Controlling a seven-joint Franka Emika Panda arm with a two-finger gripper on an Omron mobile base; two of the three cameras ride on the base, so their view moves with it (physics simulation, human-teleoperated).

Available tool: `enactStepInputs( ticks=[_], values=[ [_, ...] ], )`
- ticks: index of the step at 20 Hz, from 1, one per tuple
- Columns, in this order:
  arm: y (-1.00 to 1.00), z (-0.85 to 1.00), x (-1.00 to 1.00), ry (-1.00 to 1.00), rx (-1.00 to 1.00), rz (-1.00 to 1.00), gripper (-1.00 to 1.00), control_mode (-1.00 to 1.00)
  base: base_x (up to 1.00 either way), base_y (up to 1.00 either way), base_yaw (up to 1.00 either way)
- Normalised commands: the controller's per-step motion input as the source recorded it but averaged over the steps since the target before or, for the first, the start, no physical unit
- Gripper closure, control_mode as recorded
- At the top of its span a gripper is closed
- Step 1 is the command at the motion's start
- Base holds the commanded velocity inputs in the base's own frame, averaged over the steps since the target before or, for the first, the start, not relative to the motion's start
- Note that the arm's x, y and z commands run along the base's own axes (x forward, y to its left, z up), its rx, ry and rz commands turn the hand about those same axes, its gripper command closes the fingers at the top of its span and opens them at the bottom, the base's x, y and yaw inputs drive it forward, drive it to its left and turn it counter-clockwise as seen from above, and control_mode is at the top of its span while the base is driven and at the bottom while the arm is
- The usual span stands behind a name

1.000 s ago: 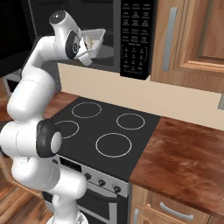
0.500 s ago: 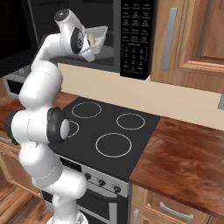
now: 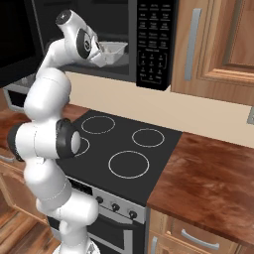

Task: Place the tupperware containing the fish and eggplant meal in the microwave. Close the microwave door and press the start button to reheat the meal.

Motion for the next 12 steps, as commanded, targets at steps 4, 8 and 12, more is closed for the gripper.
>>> enactStepInputs(
  ticks=[4,8,12],
  values=[
    [0.1,-0.09,-0.64,-0.27,-0.14,0.0,-1.0,-1.0,0.0,0.0,0.0],
    [0.05,-0.16,-0.69,-0.28,-0.12,0.0,-1.0,-1.0,0.0,0.0,0.0],
    [0.0,0.2,-0.88,-0.12,-0.04,0.0,-1.0,-1.0,0.0,0.0,0.0]
  ],
)
